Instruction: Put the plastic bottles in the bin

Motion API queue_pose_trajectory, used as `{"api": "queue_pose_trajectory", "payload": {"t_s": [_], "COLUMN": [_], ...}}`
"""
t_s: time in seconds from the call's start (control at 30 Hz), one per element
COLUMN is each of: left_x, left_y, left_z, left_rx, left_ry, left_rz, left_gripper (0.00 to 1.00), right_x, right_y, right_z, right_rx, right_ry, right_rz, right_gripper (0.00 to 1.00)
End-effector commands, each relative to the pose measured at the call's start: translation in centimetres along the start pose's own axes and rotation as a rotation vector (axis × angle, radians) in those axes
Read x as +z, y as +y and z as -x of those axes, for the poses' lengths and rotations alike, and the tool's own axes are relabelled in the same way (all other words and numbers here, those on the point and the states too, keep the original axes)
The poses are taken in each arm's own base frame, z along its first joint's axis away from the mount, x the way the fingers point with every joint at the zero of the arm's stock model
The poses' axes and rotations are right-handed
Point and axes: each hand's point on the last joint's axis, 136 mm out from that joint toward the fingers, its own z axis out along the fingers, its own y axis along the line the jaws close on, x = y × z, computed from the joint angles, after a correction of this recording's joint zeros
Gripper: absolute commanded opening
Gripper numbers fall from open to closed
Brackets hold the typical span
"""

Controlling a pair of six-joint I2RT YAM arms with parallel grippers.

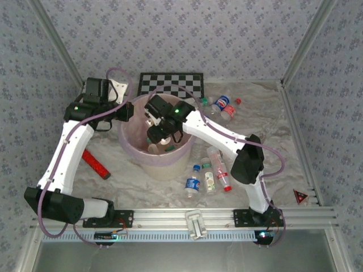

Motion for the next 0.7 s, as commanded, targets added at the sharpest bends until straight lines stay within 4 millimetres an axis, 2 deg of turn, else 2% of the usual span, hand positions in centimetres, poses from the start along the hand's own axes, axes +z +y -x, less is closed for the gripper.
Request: {"api": "queue_pose_trajectory", "payload": {"t_s": [0.0,0.07,0.13,0.3,0.4,0.53,0.67], "left_x": [-1.6,-1.6,-1.7,-1.7,-2.0,-2.4,-2.5], "left_y": [-0.9,-0.9,-1.0,-1.0,-1.1,-1.2,-1.3], "left_z": [1.5,1.6,1.7,1.6,1.7,1.9,1.9], "left_rx": [0.004,0.006,0.007,0.009,0.009,0.009,0.008], "left_ry": [-0.054,-0.054,-0.058,-0.055,-0.056,-0.061,-0.06], "left_rz": [-0.021,-0.019,-0.021,-0.021,-0.02,-0.022,-0.022], "left_gripper": [0.0,0.0,0.0,0.0,0.0,0.0,0.01], "right_x": [-0.5,-1.3,-2.4,-6.2,-9.2,-13.4,-16.3], "right_y": [1.2,1.1,0.9,1.0,0.5,0.9,0.5], "right_z": [0.8,1.2,1.7,3.2,4.2,5.2,5.5], "right_rx": [0.001,0.0,-0.012,-0.036,0.02,0.007,0.04], "right_ry": [-0.056,-0.086,-0.107,-0.188,-0.266,-0.374,-0.411], "right_rz": [0.03,0.031,0.013,-0.015,-0.019,0.059,0.143], "right_gripper": [0.82,0.93,1.0,1.0,1.0,1.0,1.0]}}
